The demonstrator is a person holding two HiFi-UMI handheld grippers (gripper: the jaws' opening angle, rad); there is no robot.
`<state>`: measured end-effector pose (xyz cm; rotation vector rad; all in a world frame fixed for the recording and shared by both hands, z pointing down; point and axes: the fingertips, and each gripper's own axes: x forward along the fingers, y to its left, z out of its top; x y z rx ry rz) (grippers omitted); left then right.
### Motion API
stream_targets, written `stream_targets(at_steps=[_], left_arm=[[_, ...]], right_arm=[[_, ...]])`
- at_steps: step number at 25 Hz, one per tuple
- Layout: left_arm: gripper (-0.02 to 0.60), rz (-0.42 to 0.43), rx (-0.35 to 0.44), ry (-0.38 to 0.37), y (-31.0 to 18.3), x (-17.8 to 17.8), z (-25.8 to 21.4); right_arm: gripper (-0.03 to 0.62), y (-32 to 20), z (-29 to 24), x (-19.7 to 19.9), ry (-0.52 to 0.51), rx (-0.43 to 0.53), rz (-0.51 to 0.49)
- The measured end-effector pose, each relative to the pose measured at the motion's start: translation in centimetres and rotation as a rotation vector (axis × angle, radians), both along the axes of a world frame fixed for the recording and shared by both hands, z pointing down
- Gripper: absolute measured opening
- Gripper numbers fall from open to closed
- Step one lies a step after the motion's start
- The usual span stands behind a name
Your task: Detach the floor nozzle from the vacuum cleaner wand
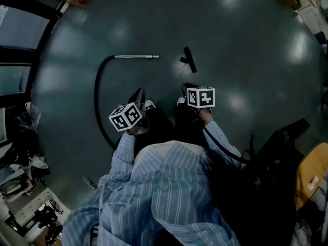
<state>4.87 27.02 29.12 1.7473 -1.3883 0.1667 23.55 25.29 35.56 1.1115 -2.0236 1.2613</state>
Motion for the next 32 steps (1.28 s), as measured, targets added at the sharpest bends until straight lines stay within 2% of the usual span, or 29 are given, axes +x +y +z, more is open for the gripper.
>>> stream_targets(at_steps=[2,5,9,15,18,24,26,32], left_arm=[[0.006,-0.007,-0.005,-0.002,1.6,0.2,0.0],[0.006,0.027,0.005,-0.028,3.8,0.2,-0.5],[0.006,0.061,0.026,-0.068,7.6,-1.8,0.3],[0.006,0.012,0.075,-0.019,15.4,-4.7,0.1],[0.006,0.013,0.093,-0.025,19.6,-7.2,-0.4],[0.006,-0.016,0.112,0.007,26.6,-14.6,-0.4],[0.006,-0.025,0.108,0.027,28.3,-15.2,0.3],[0.006,0.009,0.114,0.073,31.0,-13.0,0.5]], right_arm=[[0.061,1.2,0.3,-0.1,-0.005,-0.006,-0.012],[0.061,2.3,0.4,-0.8,-0.007,-0.009,-0.023],[0.061,4.1,1.3,-4.2,0.010,0.006,-0.061],[0.061,10.6,0.4,-9.9,0.018,0.030,-0.166],[0.061,15.2,-0.5,-13.1,0.001,0.022,-0.181],[0.061,23.8,-0.7,-19.9,-0.007,0.002,-0.197],[0.061,25.7,-0.9,-20.0,-0.012,-0.006,-0.184],[0.061,29.0,-2.3,-17.0,-0.023,-0.011,-0.104]])
